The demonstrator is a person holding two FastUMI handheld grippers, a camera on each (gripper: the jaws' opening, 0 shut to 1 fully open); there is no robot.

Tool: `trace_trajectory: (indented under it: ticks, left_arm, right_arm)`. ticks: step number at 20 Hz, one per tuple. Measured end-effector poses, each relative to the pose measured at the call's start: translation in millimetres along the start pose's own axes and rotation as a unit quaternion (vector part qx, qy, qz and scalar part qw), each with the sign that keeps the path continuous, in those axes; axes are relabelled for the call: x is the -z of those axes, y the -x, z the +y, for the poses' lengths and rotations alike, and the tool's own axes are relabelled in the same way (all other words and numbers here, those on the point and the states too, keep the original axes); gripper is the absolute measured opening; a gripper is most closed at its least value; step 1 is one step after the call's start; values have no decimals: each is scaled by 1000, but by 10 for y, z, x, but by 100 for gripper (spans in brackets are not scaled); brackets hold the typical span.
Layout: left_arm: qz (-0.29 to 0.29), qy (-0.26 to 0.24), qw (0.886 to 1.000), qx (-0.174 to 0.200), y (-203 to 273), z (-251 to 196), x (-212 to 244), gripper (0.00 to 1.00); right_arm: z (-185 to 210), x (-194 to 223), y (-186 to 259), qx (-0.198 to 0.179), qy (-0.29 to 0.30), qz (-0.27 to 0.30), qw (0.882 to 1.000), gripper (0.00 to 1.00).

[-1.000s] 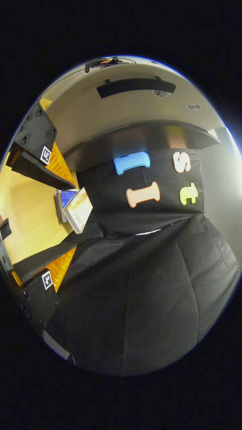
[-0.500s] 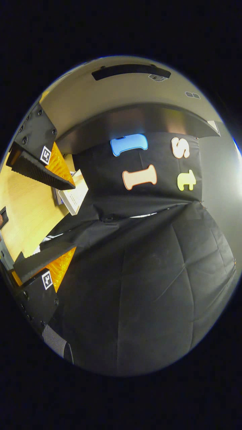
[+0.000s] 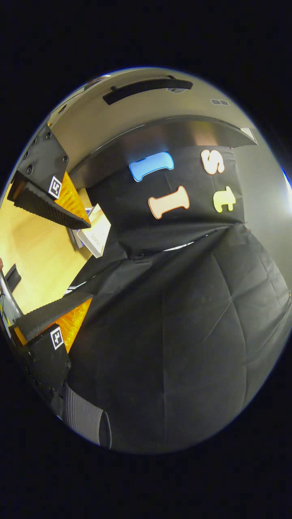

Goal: Grab one shoe with the right hand and put it into the shoe cabinet, grab the other shoe with the left hand and put it into the shoe cabinet; then close the right door with the right hand and the left door with the left hand.

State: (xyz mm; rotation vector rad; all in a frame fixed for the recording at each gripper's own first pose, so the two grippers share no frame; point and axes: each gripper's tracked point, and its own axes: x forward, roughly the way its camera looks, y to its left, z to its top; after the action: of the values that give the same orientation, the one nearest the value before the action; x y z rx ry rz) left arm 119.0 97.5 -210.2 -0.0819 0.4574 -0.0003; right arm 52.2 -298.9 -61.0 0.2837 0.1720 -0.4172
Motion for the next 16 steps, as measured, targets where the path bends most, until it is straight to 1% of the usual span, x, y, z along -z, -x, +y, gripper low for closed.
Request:
trace_trajectory:
  ticks: [1, 2, 4, 6, 8, 10, 11, 12, 14, 16]
  left_arm:
    - [-9, -15, 1000, -4, 199, 50, -63, 99]
    - [-20, -34, 999, -6, 319, 70, -90, 99]
    - [-55, -61, 997, -8, 746, 99, -189, 99]
    - [-97, -64, 993, 1, 1286, 73, -268, 99]
    - [-151, -56, 987, 29, 1842, -27, -321, 99]
    - [-204, -22, 976, 77, 2354, -205, -250, 100]
    - [-226, -6, 970, 91, 2547, -235, -189, 100]
    - [-242, 3, 966, 88, 2706, -222, -108, 99]
    - [-261, 10, 964, 51, 2918, -127, 45, 98]
    - [-268, -9, 963, 26, 3182, -133, 202, 98]
  right_arm:
    - [17, -43, 25, -2, -3, -5, 1000, 98]
    - [56, -85, 38, -8, -3, -10, 1000, 98]
    - [105, -124, 40, -16, 10, -14, 1000, 98]
    - [113, -132, 36, -21, 19, -10, 1000, 98]
    - [165, -144, 4, -31, 25, -1, 999, 98]
    - [267, -200, -80, -48, 40, -2, 998, 98]
    - [343, -200, -139, -59, 46, 2, 997, 98]
    - [431, -211, -195, -73, 48, 5, 996, 100]
    - [587, -329, -295, -95, 49, -1, 994, 98]
    - [700, -468, -414, -108, 62, -18, 992, 98]
